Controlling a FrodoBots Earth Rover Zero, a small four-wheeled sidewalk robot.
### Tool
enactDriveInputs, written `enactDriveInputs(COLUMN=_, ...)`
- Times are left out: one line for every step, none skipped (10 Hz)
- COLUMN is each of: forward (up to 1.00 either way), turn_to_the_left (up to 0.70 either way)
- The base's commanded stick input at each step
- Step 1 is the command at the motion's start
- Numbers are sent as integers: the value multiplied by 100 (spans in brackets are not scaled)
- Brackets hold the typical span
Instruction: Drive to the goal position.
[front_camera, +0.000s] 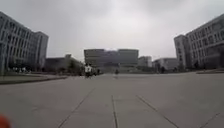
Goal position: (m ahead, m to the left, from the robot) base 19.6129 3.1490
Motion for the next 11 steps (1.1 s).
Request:
enactDriveInputs(forward=70, turn_to_the_left=-1)
enactDriveInputs(forward=70, turn_to_the_left=-1)
enactDriveInputs(forward=70, turn_to_the_left=-1)
enactDriveInputs(forward=70, turn_to_the_left=17)
enactDriveInputs(forward=70, turn_to_the_left=34)
enactDriveInputs(forward=70, turn_to_the_left=34)
enactDriveInputs(forward=70, turn_to_the_left=34)
enactDriveInputs(forward=70, turn_to_the_left=4)
enactDriveInputs(forward=70, turn_to_the_left=-1)
enactDriveInputs(forward=70, turn_to_the_left=-1)
enactDriveInputs(forward=70, turn_to_the_left=-1)
